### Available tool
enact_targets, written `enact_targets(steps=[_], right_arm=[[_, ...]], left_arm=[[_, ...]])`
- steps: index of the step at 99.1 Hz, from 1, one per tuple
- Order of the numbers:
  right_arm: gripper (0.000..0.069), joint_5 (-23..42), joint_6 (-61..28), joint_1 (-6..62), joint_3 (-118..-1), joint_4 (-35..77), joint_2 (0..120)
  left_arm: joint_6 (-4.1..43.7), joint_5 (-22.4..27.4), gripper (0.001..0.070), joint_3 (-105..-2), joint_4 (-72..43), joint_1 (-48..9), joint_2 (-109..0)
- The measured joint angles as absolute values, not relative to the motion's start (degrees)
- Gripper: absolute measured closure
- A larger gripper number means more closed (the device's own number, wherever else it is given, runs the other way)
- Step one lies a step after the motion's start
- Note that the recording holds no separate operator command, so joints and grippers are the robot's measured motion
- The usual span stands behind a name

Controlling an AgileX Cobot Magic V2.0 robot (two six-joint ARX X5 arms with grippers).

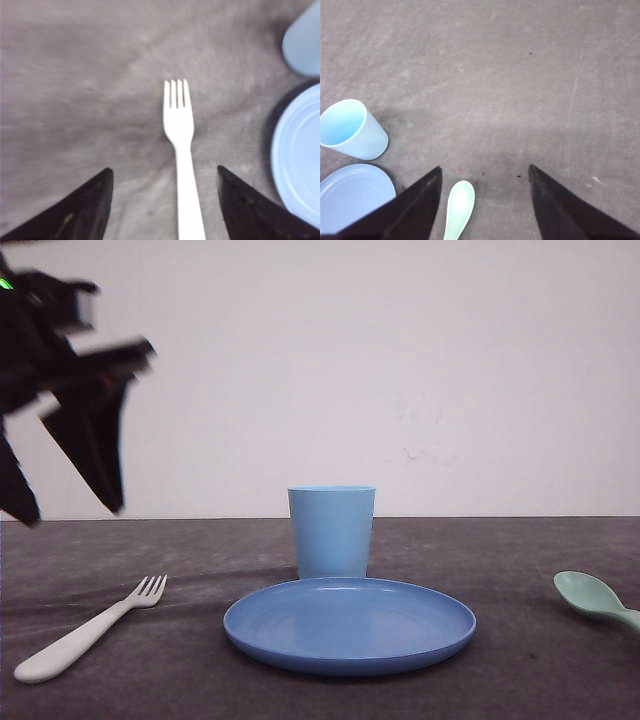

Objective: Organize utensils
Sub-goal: 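Lower the left gripper onto the white fork and grasp its handle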

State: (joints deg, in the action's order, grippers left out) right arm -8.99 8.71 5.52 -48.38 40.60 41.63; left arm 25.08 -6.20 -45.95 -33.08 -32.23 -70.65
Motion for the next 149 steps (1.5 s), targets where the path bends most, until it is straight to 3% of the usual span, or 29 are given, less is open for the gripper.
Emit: enact_targets(steps=[21,52,80,94,100,149], right_arm=[[0.0349,-9.0,8.7,5.5,-48.4,40.6,41.6],[0.0349,-9.0,8.7,5.5,-48.4,40.6,41.6],[0.0349,-9.0,8.7,5.5,-48.4,40.6,42.7],[0.0349,-9.0,8.7,5.5,-48.4,41.1,43.6],[0.0349,-9.0,8.7,5.5,-48.4,41.1,43.8],[0.0349,-9.0,8.7,5.5,-48.4,41.1,44.0]], left_arm=[[28.2,-9.0,0.0326,-46.0,-30.0,-36.4,-78.3],[31.6,-9.1,0.0329,-45.9,-27.6,-37.4,-84.3],[32.9,-9.8,0.0422,-46.0,-27.4,-37.4,-85.9],[33.1,-10.2,0.0613,-46.0,-27.0,-37.4,-86.1],[33.3,-10.2,0.0662,-46.0,-26.8,-37.4,-86.1],[32.6,-11.4,0.0671,-47.3,-24.8,-37.8,-84.2]])
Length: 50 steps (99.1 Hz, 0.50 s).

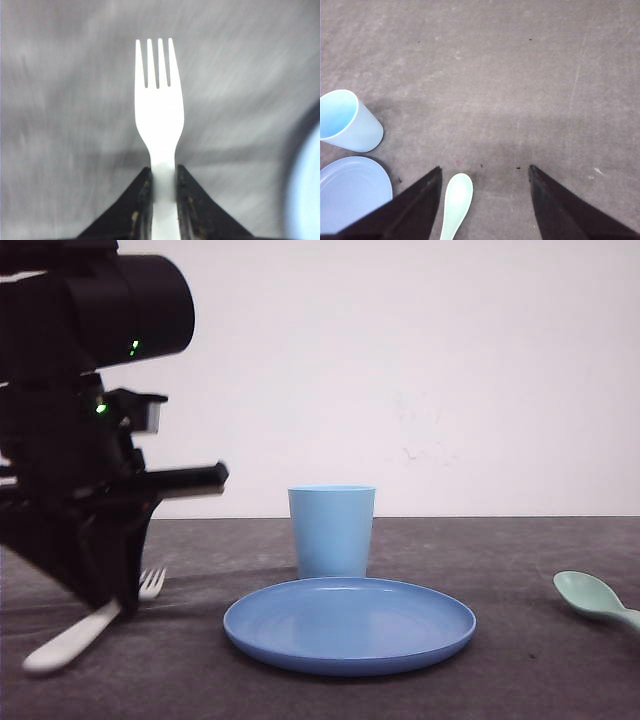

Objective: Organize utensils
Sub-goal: 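Lower the left gripper onto the white fork and grasp its handle, then lift the fork with the left gripper and lower it into the blue cup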

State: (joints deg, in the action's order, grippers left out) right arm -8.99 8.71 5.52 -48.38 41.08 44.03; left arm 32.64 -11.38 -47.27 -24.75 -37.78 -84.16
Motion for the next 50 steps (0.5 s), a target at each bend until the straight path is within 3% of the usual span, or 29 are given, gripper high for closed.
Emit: enact_targets(steps=[16,31,50], right_arm=[[0.0349,-9.0,8.7,5.5,-48.4,40.8,44.0],[0.0349,-9.0,8.7,5.5,-48.4,38.7,44.0],[0.0349,-9.0,8.7,5.5,-48.4,35.7,44.1]], left_arm=[[28.6,-17.5,0.0671,-48.3,-13.1,-40.1,-74.5],[20.7,-24.6,0.0671,-49.0,2.2,-43.4,-69.8],[11.1,-25.6,0.0671,-49.0,18.7,-44.9,-74.9]])
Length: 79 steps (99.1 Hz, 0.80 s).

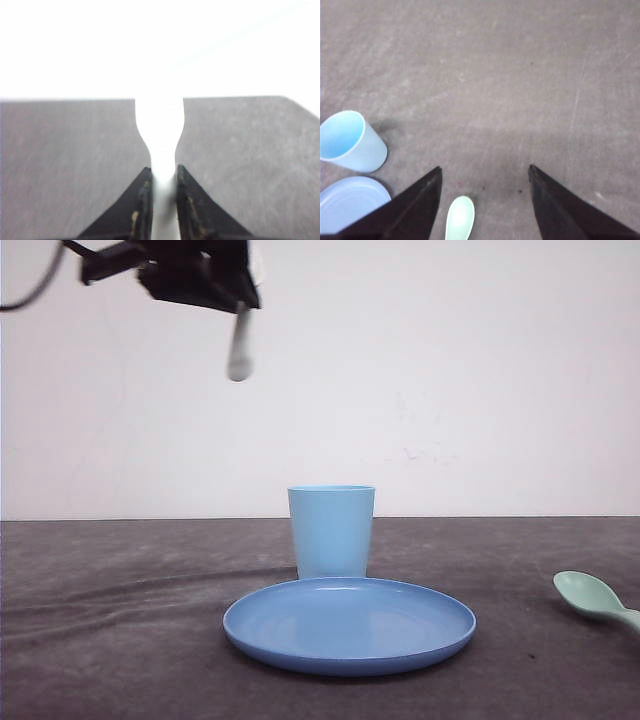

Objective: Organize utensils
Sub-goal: 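Lift the fork with the left gripper and lower it into the blue cup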

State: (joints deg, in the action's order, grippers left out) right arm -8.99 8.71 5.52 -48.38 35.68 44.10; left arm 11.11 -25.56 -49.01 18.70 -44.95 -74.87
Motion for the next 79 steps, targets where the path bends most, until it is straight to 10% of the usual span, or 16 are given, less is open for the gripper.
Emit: enact_targets(steps=[79], right_arm=[[0.0349,-5.7,7.7,5.6,-48.4,33.9,44.1]], left_arm=[[8.4,-22.4,0.0671,-49.0,40.7,-46.0,-98.0]])
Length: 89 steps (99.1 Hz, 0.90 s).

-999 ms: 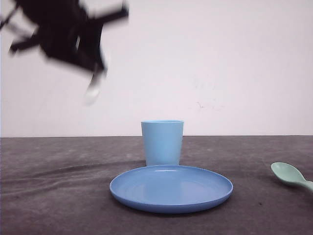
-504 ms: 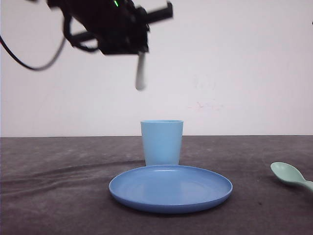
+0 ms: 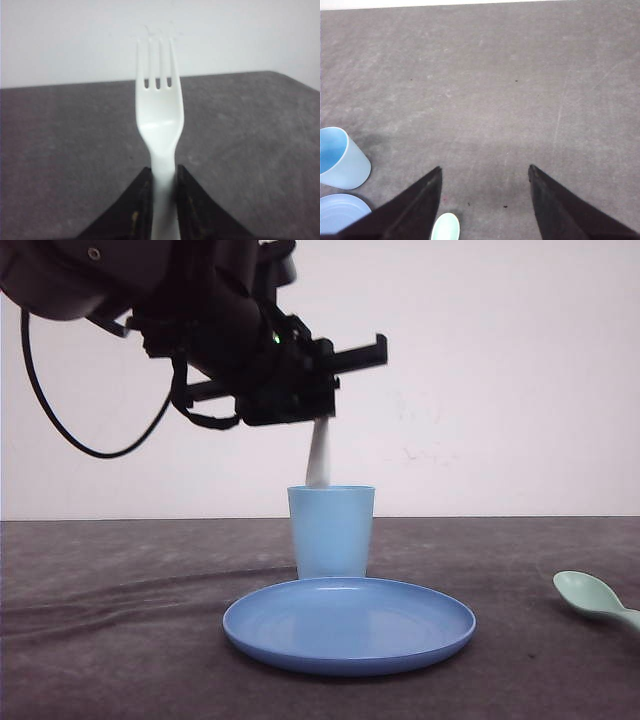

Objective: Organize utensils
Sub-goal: 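Lift the fork with the left gripper and lower it into the blue cup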

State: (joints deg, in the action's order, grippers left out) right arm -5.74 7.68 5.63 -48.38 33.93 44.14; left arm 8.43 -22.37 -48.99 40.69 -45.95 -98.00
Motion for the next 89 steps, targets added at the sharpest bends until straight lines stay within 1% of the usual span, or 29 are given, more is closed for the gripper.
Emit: enact_targets(steps=[10,54,60,74,80,89], right_arm=[[0.0349,-4.4,7.5,5.6,-48.4,34.0,44.1],[0.0349,-4.3,7.3,5.6,-48.4,35.3,44.1],[0.0349,-4.3,7.3,5.6,-48.4,35.3,44.1],[0.0349,-4.3,7.3,5.6,-48.4,35.5,44.1],[0.0349,-4.3,7.3,5.6,-48.4,35.8,44.1],[0.0349,-4.3,7.3,5.6,-48.4,36.4,44.1]], left_arm=[[9.1,-22.3,0.0671,-49.0,40.1,-46.2,-99.4],[11.0,-22.3,0.0667,-49.0,37.1,-46.7,-101.6],[11.3,-22.3,0.0637,-49.0,37.6,-46.7,-101.6],[11.4,-22.3,0.0514,-49.0,37.9,-46.7,-101.6],[11.4,-22.3,0.0493,-49.0,37.9,-46.7,-101.6],[11.4,-22.3,0.0482,-49.0,37.6,-46.9,-101.4]])
